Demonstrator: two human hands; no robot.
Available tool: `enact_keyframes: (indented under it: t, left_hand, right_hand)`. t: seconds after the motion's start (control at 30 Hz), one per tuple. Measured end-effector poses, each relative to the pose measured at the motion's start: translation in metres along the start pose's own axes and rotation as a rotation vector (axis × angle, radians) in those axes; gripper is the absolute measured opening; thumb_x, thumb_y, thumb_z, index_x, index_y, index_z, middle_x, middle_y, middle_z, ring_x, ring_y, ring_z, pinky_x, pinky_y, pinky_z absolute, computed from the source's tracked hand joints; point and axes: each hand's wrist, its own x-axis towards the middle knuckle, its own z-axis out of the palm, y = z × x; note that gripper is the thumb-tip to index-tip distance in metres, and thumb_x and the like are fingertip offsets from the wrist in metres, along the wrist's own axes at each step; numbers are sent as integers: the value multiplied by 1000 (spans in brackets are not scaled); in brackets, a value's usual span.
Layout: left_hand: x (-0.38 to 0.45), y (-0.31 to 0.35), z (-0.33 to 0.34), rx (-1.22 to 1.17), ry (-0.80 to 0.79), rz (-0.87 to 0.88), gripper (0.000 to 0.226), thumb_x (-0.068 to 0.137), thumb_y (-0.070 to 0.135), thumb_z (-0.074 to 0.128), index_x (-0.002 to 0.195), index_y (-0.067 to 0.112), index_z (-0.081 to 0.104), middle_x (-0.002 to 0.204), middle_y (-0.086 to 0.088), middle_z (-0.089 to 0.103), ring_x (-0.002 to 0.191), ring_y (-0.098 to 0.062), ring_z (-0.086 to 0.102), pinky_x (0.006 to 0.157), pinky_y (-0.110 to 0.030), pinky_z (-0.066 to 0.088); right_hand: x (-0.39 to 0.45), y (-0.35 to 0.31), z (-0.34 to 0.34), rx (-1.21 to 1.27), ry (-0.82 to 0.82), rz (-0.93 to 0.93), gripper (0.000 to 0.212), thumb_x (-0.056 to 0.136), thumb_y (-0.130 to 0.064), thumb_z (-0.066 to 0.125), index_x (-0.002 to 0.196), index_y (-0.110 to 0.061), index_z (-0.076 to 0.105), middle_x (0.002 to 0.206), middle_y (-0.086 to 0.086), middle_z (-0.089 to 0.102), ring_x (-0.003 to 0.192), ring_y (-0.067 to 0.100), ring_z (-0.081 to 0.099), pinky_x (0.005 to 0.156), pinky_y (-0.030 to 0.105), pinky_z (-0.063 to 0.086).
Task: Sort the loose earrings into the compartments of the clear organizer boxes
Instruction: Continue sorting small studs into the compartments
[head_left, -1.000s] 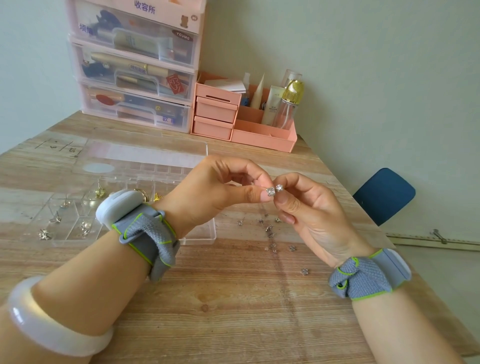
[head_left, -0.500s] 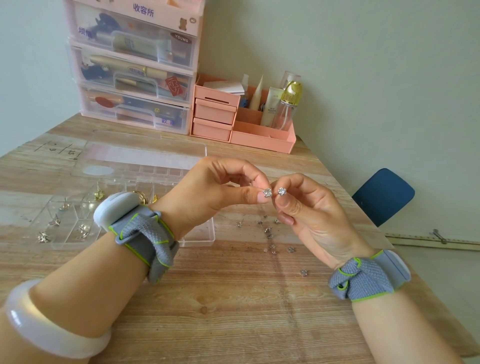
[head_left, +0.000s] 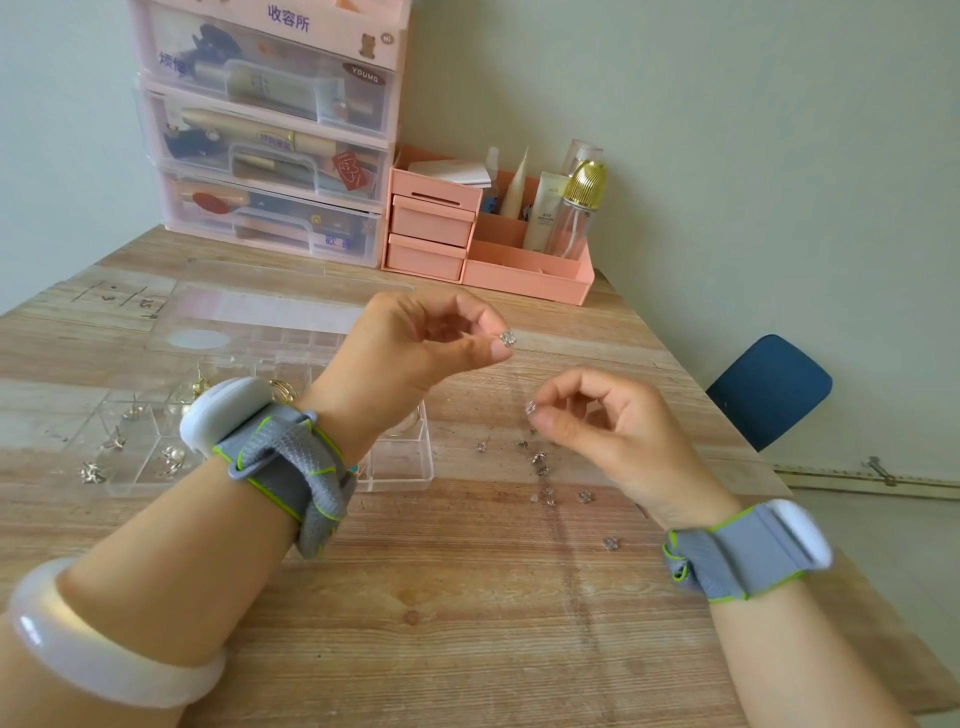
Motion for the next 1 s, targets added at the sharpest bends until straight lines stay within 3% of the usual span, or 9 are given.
enact_keyframes:
  t: [0.07,0.2,0.4,0.5,0.67,0.87,1.0]
  left_hand:
    - [0,-1,0,16,3,-6,19,63,21,70,76,8,65,79,-3,62,79,-21,55,82,-33,48]
    - [-1,-1,2,27,-4,-17,18,63,22,69,76,9,65,80,-6,63,78,-18,56,80,-27,49]
    - [0,-1,2,22,15,-37,17,63,22,70,74,10,65,81,-8,63,78,-17,57,84,-32,49]
    - [-1,-2,3,21,21,-41,16,63,23,69,74,12,65,81,-8,62,78,-18,57,85,-33,48]
    - [0,-2,3,8,33,-55,16,63,24,69,74,14,64,80,-7,61,79,-18,56,87,-36,48]
    - [-1,-1,3,7,33,-51,16,65,23,68,75,11,65,81,-10,61,78,-20,55,85,-37,47]
    - [-1,-2,3,-3,25,-56,17,66,21,67,76,8,64,81,-11,59,77,-17,54,80,-27,46]
  right_hand:
    - [-1,0,4,-140,-69,-12,16,77,-16,73,75,-29,66,72,-12,59,68,2,47,66,13,36]
    - [-1,0,11,-284,-175,12,11,76,-28,74,72,-35,67,75,-9,57,79,11,51,78,26,40]
    - [-1,-1,13,-358,-216,14,5,74,-31,74,77,-30,71,71,-15,53,78,4,48,78,18,30]
    - [-2,-1,12,-300,-195,15,5,74,-33,74,76,-29,71,73,-9,59,77,7,51,75,22,37]
    - [1,4,7,-235,2,2,8,79,-27,71,72,-26,68,70,-4,63,60,6,44,61,24,39]
    - [5,6,13,-290,9,-35,6,79,-25,71,81,-31,70,77,-10,65,70,5,49,70,21,41]
    - [8,5,19,-397,-33,-76,7,79,-29,71,85,-32,70,78,-11,62,75,4,50,75,22,39]
